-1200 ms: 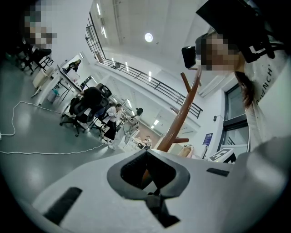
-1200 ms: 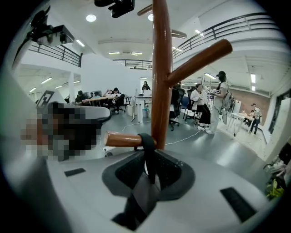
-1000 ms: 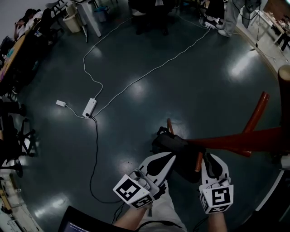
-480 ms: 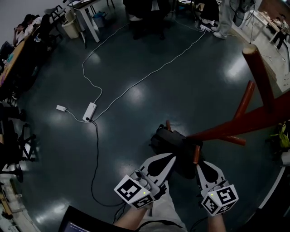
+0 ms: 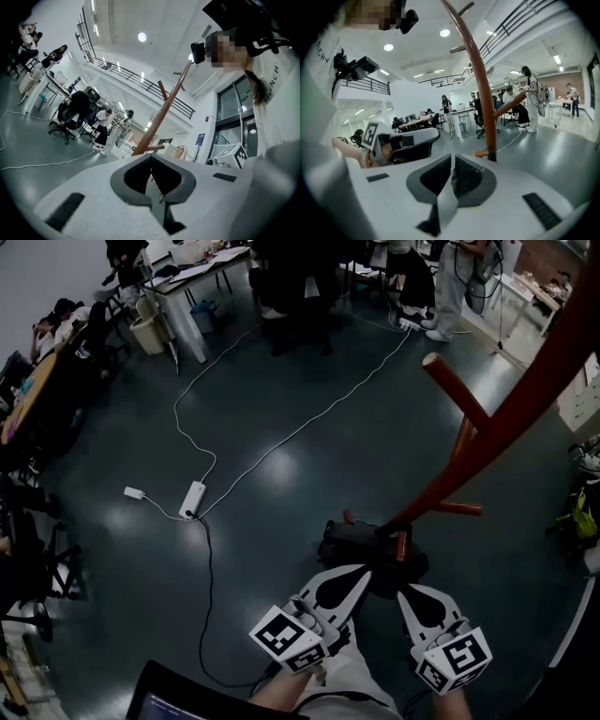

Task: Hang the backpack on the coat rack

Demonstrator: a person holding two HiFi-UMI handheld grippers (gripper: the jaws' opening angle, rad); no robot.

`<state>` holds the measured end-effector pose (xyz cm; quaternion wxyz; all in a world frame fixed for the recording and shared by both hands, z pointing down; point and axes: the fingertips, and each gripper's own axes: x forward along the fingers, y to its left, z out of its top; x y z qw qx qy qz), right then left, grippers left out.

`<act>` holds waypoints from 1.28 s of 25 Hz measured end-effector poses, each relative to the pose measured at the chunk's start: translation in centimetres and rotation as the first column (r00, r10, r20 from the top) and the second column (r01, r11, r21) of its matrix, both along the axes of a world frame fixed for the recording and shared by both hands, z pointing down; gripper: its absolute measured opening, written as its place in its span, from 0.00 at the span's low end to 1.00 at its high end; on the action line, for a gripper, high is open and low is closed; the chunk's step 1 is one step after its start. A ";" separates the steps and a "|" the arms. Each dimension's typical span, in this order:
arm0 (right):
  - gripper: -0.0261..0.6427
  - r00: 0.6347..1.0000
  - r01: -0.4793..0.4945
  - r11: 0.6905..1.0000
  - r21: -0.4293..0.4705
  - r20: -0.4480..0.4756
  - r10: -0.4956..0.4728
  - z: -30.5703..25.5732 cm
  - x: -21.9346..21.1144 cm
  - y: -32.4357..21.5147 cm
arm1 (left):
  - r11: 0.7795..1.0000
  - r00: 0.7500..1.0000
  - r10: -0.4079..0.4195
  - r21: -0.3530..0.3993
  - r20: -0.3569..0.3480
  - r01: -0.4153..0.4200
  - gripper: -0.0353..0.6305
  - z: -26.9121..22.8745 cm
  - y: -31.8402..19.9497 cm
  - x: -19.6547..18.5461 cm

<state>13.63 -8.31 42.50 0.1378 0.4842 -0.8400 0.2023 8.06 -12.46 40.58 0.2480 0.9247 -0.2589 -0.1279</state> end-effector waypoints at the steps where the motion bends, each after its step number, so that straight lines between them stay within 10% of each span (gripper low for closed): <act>1: 0.10 1.000 -0.001 1.000 0.016 -0.002 0.001 -0.9 -0.2 0.3 | 1.000 1.000 0.008 0.013 0.002 -0.008 0.07 -0.6 0.3 0.1; 14: 0.08 0.998 -0.050 0.978 0.200 -0.013 0.054 -8.9 -1.1 2.2 | 0.989 0.997 0.072 0.126 0.020 -0.074 0.07 -5.3 2.1 0.2; 32: 0.08 0.997 -0.072 0.973 0.218 -0.017 0.077 -10.1 0.0 1.4 | 0.992 0.999 0.043 0.118 0.006 -0.044 0.07 -5.7 1.2 -0.9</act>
